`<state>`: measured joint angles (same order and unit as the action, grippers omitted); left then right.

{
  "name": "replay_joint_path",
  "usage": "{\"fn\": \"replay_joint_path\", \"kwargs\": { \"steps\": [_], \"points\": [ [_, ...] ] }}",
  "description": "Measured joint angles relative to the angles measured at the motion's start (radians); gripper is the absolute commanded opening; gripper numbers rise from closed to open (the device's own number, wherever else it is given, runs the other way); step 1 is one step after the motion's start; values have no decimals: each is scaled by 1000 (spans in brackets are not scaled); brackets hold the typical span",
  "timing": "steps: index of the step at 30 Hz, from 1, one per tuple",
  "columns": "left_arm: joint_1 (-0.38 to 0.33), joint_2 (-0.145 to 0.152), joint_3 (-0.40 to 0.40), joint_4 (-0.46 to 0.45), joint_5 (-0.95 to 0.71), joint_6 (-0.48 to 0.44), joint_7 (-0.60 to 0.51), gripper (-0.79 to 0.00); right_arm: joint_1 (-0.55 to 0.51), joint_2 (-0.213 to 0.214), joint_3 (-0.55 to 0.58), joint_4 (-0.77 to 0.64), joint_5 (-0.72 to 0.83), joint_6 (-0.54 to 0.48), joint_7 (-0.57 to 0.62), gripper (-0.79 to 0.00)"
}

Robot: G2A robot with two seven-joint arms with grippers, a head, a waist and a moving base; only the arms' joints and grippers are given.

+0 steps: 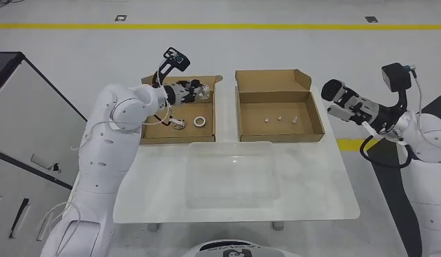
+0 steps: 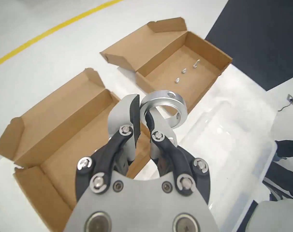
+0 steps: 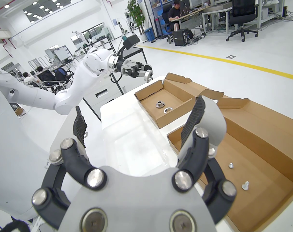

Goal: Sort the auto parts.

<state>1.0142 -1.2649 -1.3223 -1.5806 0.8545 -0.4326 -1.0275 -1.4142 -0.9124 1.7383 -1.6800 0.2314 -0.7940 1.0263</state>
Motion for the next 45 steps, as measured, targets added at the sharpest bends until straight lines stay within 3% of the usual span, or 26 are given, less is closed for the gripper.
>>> {"fn": "replay_joint_path", "kwargs": {
  "steps": [8,21,32,45],
  "points": [
    [6,26,-38,55,94,2,-92,-785,0,0,0,0,0,0,0,0],
    [52,54,-47,181,255,33,-78,-785,0,0,0,0,0,0,0,0],
    [-34,53,17,401,353,64,-6,-785,0,0,0,0,0,0,0,0],
    [-141,46,85,566,426,86,-15,-785,0,0,0,0,0,0,0,0]
  ]
}}
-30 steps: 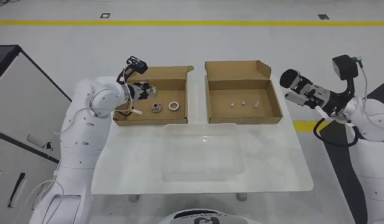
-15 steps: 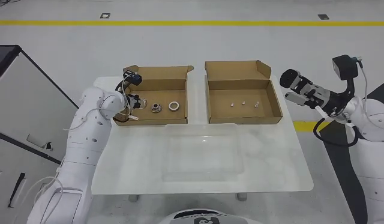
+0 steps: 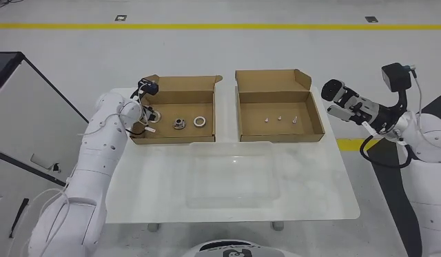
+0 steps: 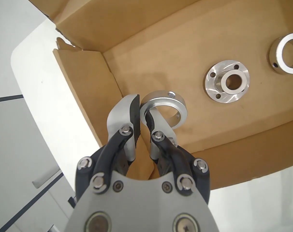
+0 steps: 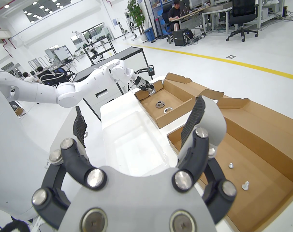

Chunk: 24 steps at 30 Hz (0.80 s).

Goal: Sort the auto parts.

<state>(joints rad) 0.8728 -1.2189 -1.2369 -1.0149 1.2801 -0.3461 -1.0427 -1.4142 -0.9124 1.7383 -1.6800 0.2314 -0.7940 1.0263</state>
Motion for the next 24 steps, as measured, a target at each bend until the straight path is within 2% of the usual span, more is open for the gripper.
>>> {"fn": "replay_joint_path", "kwargs": {
  "steps": [20,21,22,24],
  "points": [
    [-54,-20,81,148,-19,2,42,-785,0,0,0,0,0,0,0,0],
    [-57,-21,84,154,-20,2,45,-745,0,0,0,0,0,0,0,0],
    [-59,-22,87,159,-22,2,46,-619,0,0,0,0,0,0,0,0],
    [-65,-24,93,172,-26,2,49,-576,0,0,0,0,0,0,0,0]
  ]
}}
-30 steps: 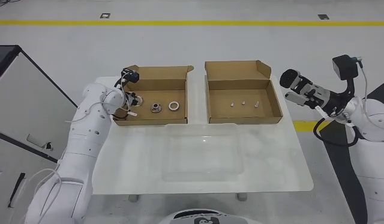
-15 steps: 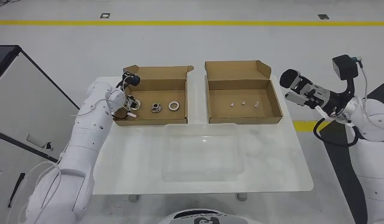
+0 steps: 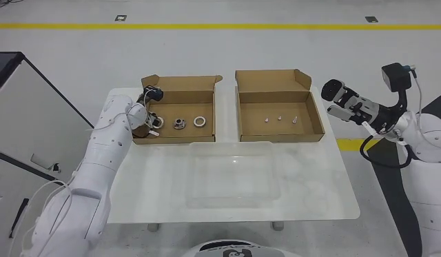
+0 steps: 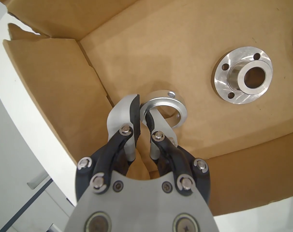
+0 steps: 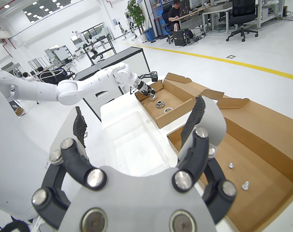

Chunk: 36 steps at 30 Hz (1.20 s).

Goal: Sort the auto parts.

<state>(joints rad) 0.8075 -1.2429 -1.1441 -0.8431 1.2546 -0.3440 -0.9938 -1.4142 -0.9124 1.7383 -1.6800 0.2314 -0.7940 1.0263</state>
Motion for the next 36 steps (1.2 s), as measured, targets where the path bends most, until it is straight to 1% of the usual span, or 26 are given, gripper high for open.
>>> {"fn": "replay_joint_path", "kwargs": {
  "steps": [1,4,5,6,7,8,16,19,22,25,29,36],
  "points": [
    [-3,-1,2,5,-2,0,1,-579,0,0,0,0,0,0,0,0],
    [-9,-3,8,19,-9,1,5,-493,0,0,0,0,0,0,0,0],
    [-12,-4,9,24,-11,2,6,-394,0,0,0,0,0,0,0,0],
    [-14,-4,11,27,-12,2,7,-271,0,0,0,0,0,0,0,0],
    [-15,-4,12,30,-13,2,8,-99,0,0,0,0,0,0,0,0],
    [-17,-4,13,34,-15,2,9,0,0,0,0,0,0,0,0,0],
    [-10,2,-3,4,-30,8,33,0,0,0,0,0,0,0,0,0],
    [3,8,-19,-34,-43,7,41,0,0,0,0,0,0,0,0,0],
    [26,14,-42,-98,-81,1,52,0,0,0,0,0,0,0,0,0],
    [56,21,-64,-188,-115,-15,50,0,0,0,0,0,0,0,0,0],
    [107,31,-105,-338,-187,-31,43,0,0,0,0,0,0,0,0,0],
    [227,44,-172,-600,-418,-98,32,0,0,0,0,0,0,0,0,0]
  ]
}}
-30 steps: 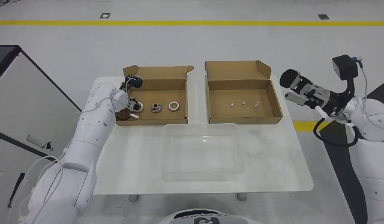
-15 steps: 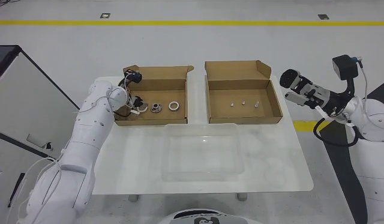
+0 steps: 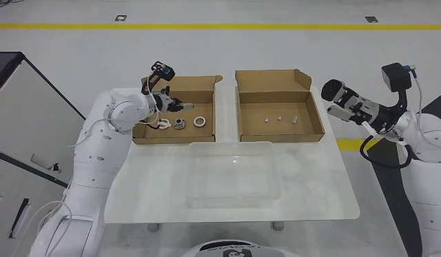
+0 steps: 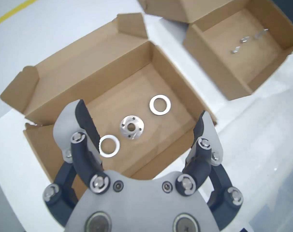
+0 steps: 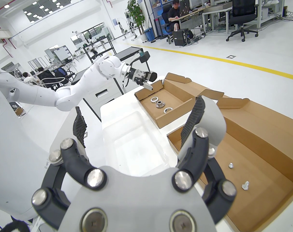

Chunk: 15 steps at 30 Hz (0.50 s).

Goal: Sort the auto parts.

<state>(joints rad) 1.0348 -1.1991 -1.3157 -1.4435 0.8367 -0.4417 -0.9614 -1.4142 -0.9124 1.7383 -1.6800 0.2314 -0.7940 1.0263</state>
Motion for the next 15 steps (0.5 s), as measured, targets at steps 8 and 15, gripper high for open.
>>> {"fn": "replay_joint_path", "kwargs": {
  "steps": [8,15],
  "points": [
    [158,17,-72,-239,-363,-81,-13,0,0,0,0,0,0,0,0,0],
    [277,40,-139,-377,-604,-183,-66,0,0,0,0,0,0,0,0,0]
  ]
}}
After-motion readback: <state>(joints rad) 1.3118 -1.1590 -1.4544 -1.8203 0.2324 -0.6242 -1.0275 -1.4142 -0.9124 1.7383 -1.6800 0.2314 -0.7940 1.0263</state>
